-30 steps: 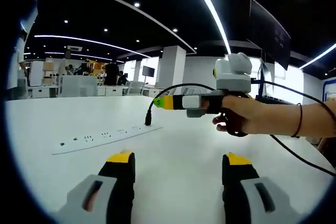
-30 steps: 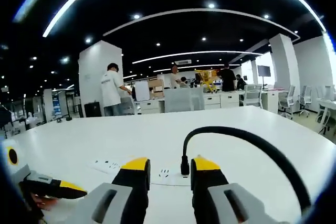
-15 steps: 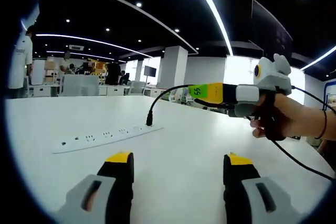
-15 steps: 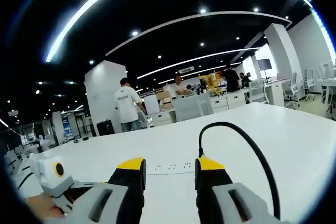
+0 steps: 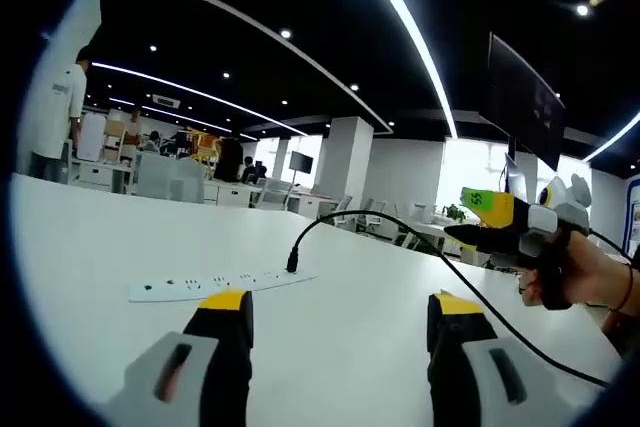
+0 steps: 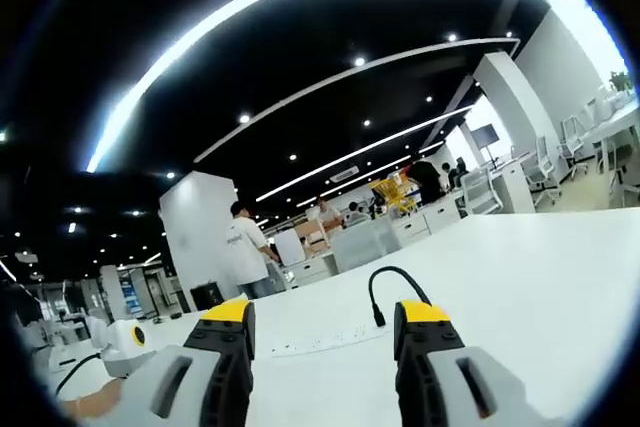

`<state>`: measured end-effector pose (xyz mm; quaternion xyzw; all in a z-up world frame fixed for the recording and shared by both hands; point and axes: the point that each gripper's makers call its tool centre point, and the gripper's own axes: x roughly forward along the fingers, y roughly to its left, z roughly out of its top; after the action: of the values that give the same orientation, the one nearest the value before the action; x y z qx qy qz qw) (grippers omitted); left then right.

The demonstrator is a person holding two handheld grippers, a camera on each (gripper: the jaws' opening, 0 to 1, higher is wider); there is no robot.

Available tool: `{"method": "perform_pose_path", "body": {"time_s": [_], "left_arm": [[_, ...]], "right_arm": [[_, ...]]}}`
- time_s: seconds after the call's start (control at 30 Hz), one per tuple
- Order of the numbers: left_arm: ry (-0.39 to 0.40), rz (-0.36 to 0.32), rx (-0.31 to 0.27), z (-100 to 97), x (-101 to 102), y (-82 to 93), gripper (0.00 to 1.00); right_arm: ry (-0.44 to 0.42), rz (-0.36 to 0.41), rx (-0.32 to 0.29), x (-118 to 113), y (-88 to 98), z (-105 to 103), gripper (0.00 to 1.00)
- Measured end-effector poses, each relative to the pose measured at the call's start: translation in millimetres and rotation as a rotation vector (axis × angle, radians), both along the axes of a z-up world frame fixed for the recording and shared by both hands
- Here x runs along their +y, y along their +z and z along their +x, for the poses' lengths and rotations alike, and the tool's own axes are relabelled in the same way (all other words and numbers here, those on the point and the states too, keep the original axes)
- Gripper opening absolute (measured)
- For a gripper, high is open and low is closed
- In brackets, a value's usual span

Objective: Find the data cable on the table. Grasp the USB connector end of the cable and insert it into the USB port on the table

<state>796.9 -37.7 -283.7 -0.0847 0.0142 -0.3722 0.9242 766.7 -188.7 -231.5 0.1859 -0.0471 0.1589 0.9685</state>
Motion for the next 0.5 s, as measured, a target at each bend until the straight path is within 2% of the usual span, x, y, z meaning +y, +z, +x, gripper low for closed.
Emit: {"method": "perform_pose_path", "body": {"time_s": [0.07, 0.17, 0.23, 0.3, 0.43, 0.5], "left_arm": [[0.011, -0.012, -0.018, -6.1, 7, 12.5, 0.7], [0.036, -0.027, -0.049, -22.4, 19, 29.3, 0.7], [0.049, -0.029, -0.067, -32.0, 27, 38.5, 0.71], [0.08, -0.02, -0.11, -47.7, 43, 53.5, 0.72], [0.148, 0.005, -0.155, -69.0, 74, 69.4, 0.73], [0.185, 0.022, -0.172, -78.4, 90, 75.1, 0.73]], "right_arm": [[-0.008, 0.002, -0.043, -2, 8.2, -11, 0.59], [0.0, -0.006, -0.071, 1, 13.8, -22, 0.63], [0.005, -0.039, -0.12, 8, 20.1, -37, 0.67], [0.021, -0.082, -0.175, 16, 23.6, -47, 0.71], [0.012, -0.081, -0.196, 21, 21.1, -62, 0.78], [-0.012, -0.1, -0.228, 22, 24.2, -72, 0.79]]}}
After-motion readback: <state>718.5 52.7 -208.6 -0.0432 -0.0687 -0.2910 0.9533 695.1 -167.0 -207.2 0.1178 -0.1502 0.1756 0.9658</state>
